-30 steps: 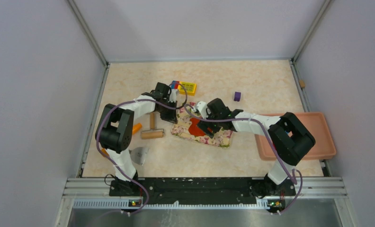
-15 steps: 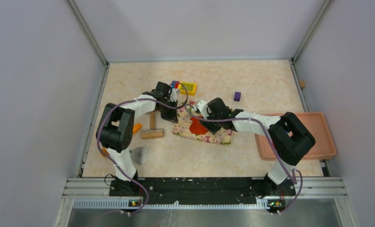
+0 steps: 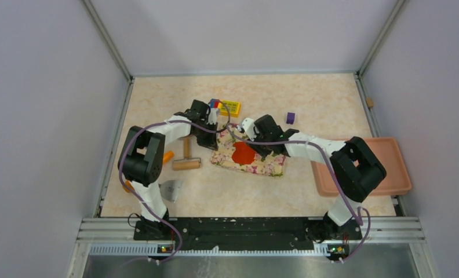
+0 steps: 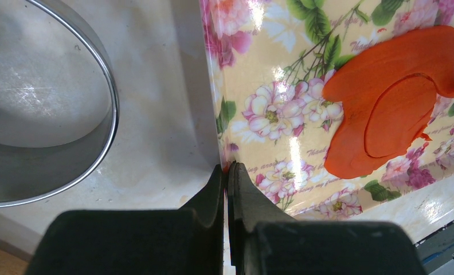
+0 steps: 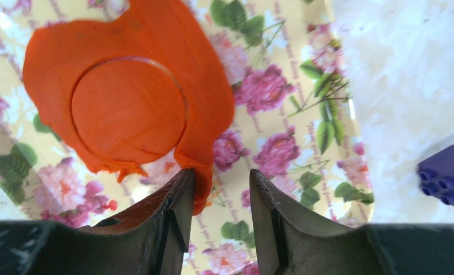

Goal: Roll out the dumpling wrappers from the dough

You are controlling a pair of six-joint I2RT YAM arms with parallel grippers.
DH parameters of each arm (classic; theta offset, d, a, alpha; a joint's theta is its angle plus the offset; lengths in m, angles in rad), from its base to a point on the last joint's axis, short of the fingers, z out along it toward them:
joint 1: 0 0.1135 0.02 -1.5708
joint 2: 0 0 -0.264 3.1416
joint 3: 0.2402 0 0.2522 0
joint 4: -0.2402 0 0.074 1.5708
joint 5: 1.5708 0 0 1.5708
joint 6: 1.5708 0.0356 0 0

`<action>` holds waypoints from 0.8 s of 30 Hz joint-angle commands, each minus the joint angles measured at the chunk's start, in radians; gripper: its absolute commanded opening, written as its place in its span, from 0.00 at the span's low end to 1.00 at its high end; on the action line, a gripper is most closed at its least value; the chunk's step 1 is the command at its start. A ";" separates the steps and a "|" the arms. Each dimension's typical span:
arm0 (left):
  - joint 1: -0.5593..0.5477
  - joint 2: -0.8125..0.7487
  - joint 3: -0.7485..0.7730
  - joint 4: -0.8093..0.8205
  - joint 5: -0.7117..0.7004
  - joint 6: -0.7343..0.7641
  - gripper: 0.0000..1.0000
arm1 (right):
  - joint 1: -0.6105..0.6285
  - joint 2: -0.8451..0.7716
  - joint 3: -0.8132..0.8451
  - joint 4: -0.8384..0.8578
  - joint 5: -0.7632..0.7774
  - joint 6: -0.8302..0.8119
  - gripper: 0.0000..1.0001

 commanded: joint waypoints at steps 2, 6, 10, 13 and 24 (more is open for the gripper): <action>0.003 0.003 0.012 -0.018 -0.018 0.046 0.00 | -0.019 0.008 0.077 0.030 0.047 -0.007 0.39; 0.004 0.000 0.011 -0.018 -0.017 0.045 0.00 | -0.024 0.003 0.104 0.005 0.015 0.007 0.39; 0.003 0.002 0.012 -0.016 -0.006 0.043 0.00 | -0.039 -0.012 0.130 -0.053 -0.127 0.028 0.41; 0.004 0.006 0.014 -0.013 0.017 0.040 0.00 | -0.051 -0.020 0.131 -0.080 -0.184 0.024 0.41; 0.017 -0.114 -0.050 0.139 0.115 0.030 0.35 | -0.131 -0.033 0.172 -0.150 -0.328 -0.012 0.43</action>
